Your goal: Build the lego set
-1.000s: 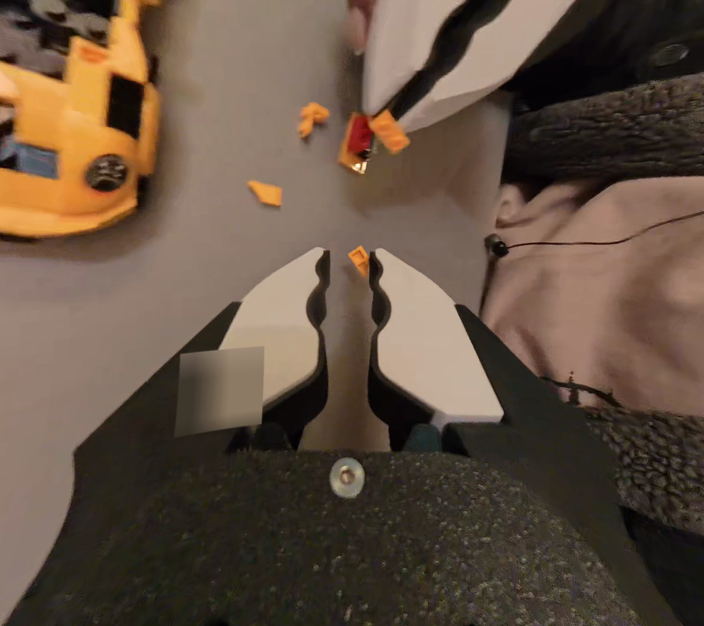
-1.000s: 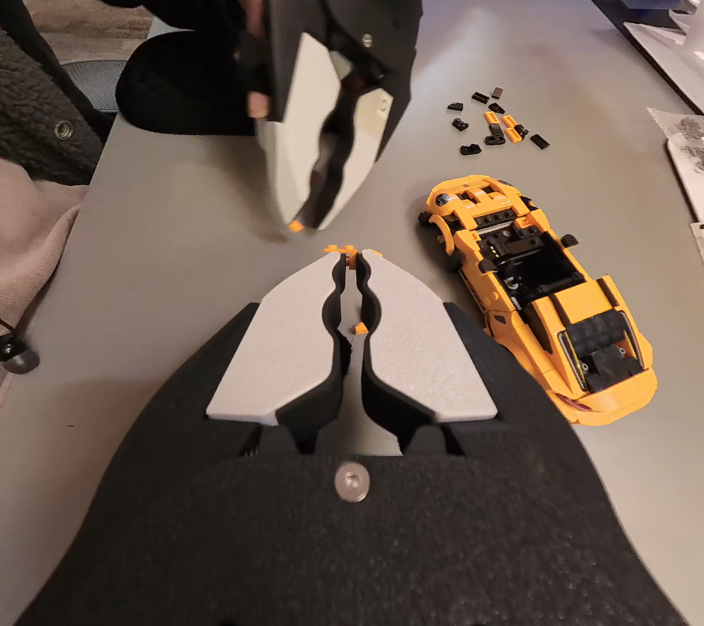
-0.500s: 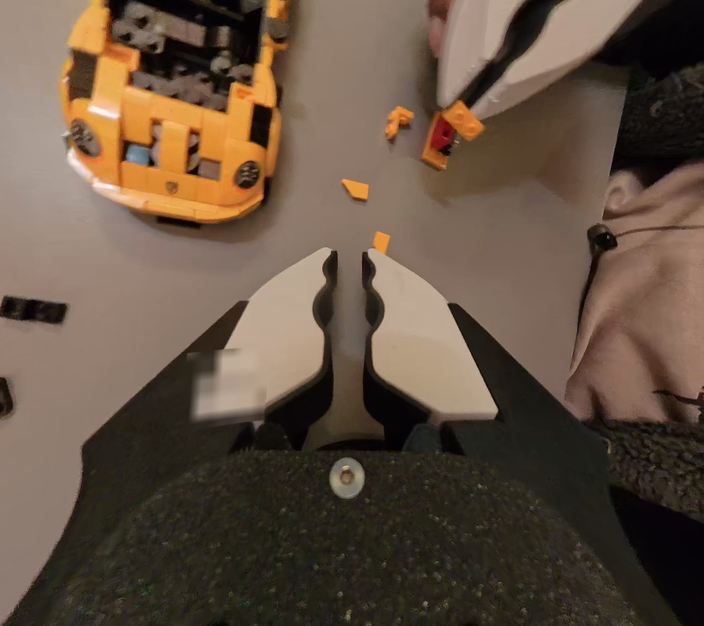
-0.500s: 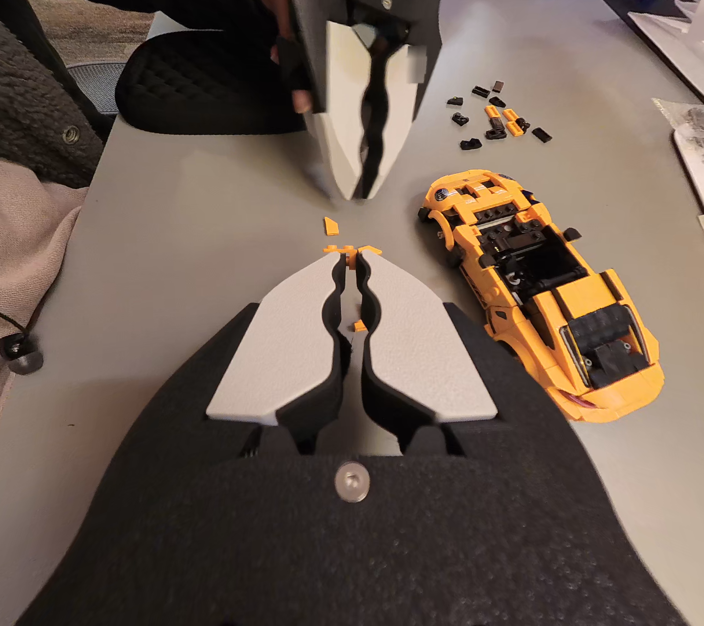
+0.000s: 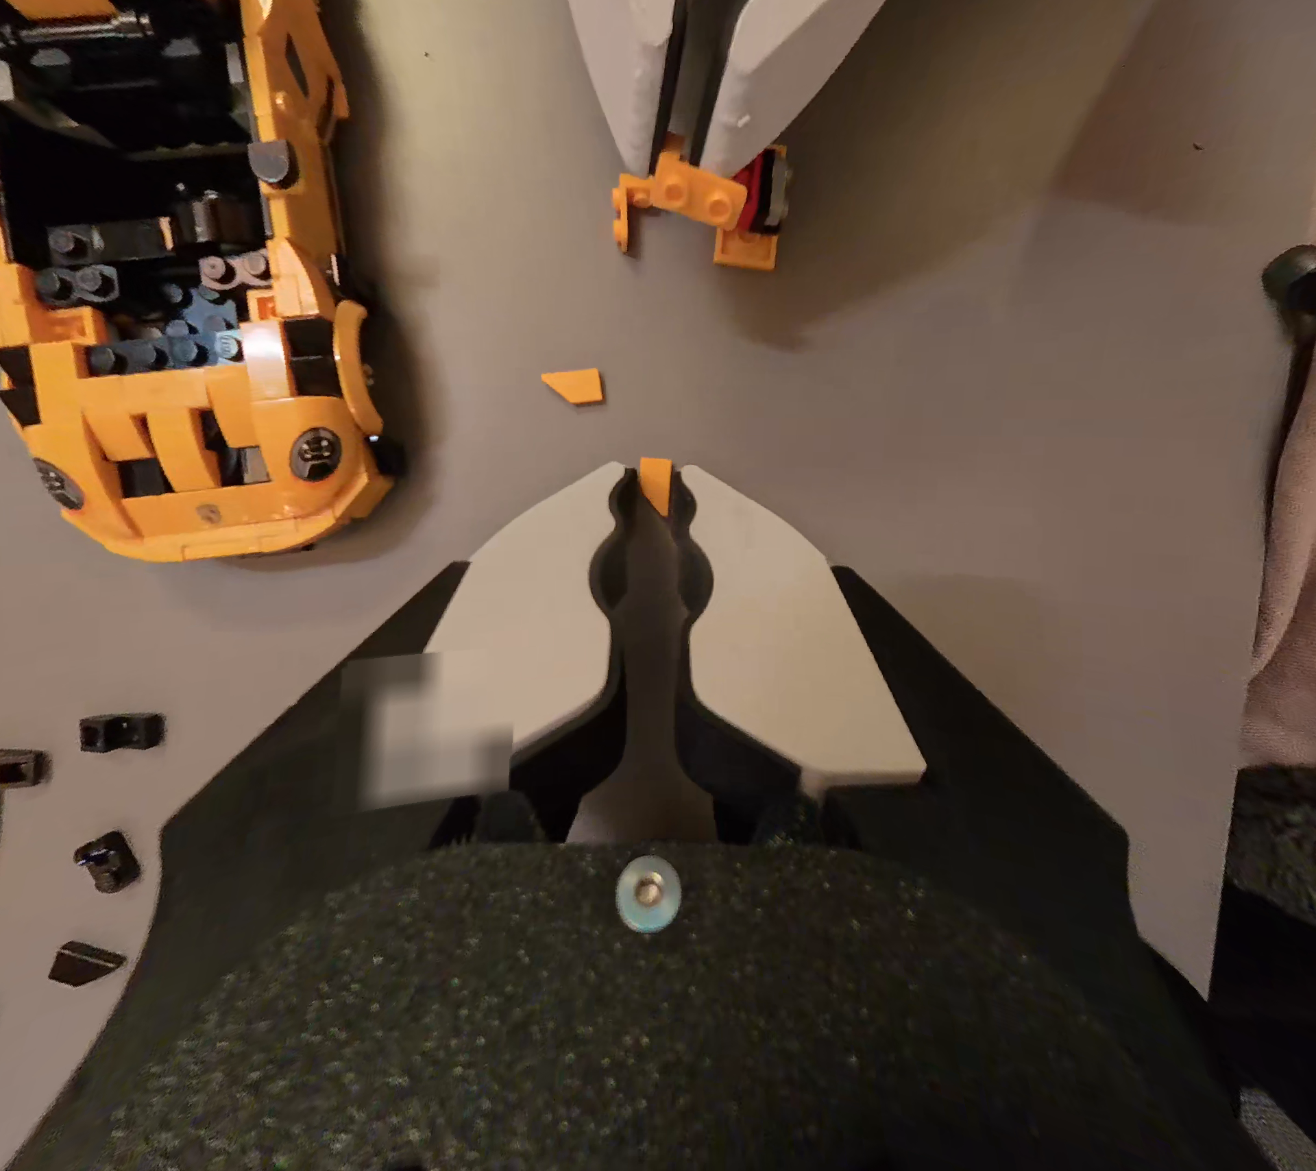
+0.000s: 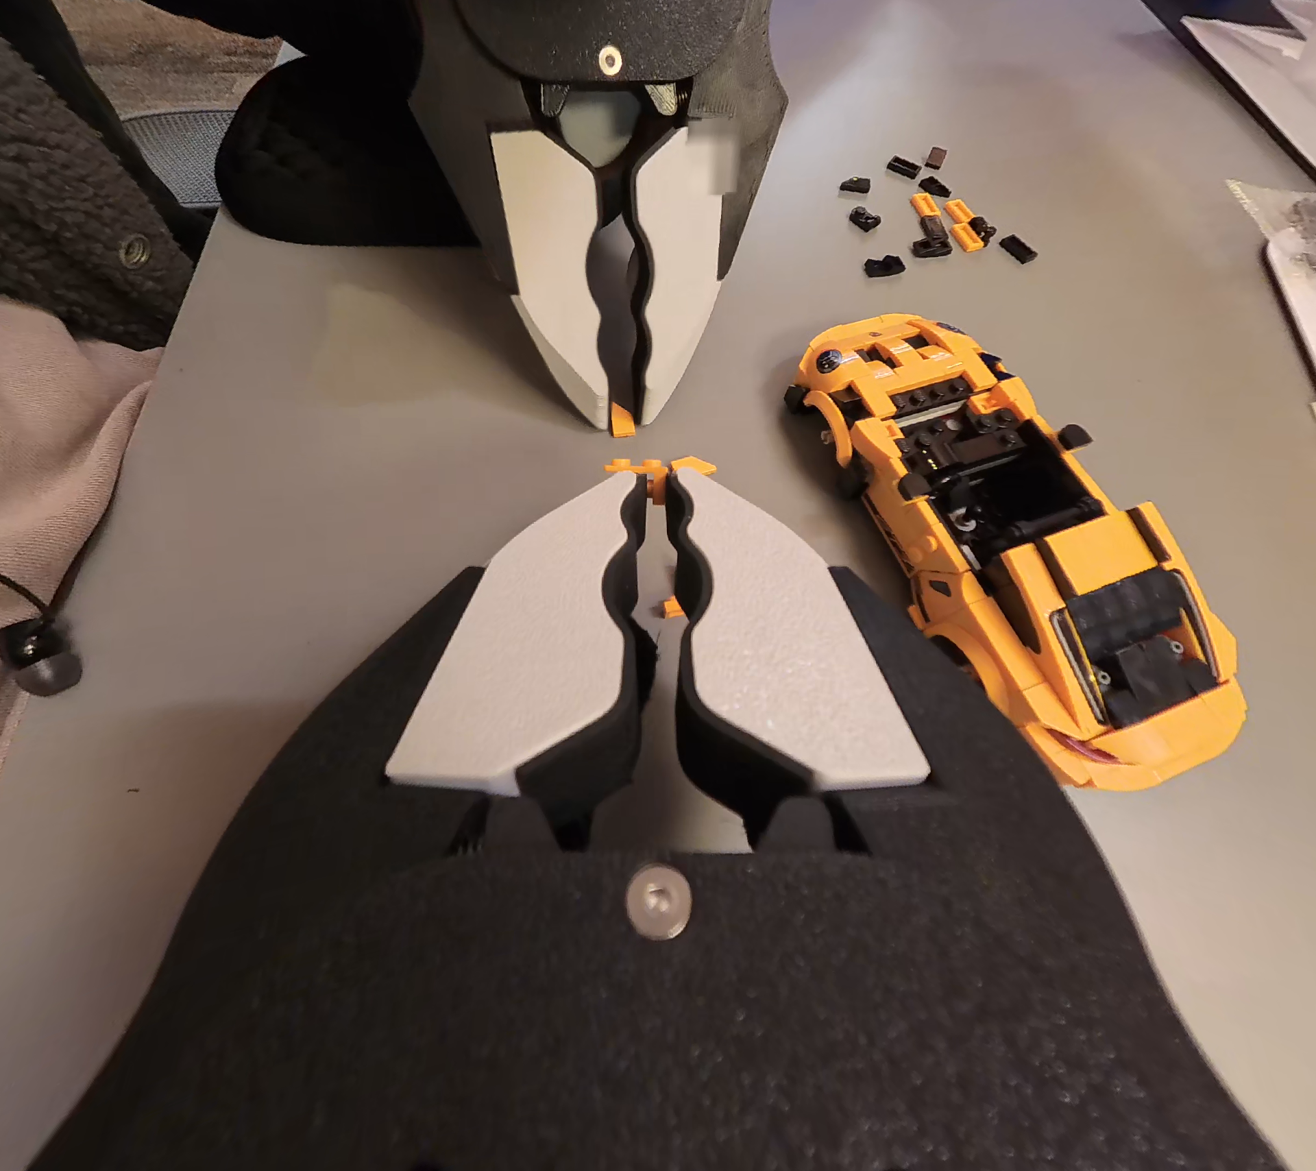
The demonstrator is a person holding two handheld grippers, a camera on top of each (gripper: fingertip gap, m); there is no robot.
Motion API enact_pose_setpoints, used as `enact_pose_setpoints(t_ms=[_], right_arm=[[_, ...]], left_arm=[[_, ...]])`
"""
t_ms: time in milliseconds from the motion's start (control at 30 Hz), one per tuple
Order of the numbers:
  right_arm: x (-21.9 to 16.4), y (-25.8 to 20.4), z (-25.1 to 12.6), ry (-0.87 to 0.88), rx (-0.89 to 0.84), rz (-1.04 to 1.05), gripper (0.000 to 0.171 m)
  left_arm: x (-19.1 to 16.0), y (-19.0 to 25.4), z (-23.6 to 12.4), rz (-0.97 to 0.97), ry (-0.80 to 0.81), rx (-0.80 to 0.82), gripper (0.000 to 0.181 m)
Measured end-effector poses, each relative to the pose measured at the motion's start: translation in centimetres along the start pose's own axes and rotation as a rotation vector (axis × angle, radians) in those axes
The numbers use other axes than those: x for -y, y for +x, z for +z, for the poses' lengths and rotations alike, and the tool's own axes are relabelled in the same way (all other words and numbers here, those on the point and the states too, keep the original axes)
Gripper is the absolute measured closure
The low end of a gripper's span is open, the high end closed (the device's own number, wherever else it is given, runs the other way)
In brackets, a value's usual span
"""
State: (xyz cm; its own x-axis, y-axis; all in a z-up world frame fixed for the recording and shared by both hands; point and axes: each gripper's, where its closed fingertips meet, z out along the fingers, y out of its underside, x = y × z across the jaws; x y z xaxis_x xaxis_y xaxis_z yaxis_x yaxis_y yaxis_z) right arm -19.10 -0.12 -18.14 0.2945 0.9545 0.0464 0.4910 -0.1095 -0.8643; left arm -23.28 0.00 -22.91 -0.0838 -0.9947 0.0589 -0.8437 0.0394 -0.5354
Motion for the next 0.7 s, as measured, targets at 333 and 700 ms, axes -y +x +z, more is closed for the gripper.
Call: enact_pose_setpoints(t_ms=[333, 700], right_arm=[[1.8, 0.4, -0.7, 0.133, -0.018, 0.0, 0.166], [5.9, 1.2, -3.5, 0.504, 0.002, 0.09, 0.167]], left_arm=[[0.1, 0.1, 0.0, -0.026, 0.046, 0.019, 0.174], [2.4, -0.7, -1.3, -0.075, 0.263, 0.019, 0.174]])
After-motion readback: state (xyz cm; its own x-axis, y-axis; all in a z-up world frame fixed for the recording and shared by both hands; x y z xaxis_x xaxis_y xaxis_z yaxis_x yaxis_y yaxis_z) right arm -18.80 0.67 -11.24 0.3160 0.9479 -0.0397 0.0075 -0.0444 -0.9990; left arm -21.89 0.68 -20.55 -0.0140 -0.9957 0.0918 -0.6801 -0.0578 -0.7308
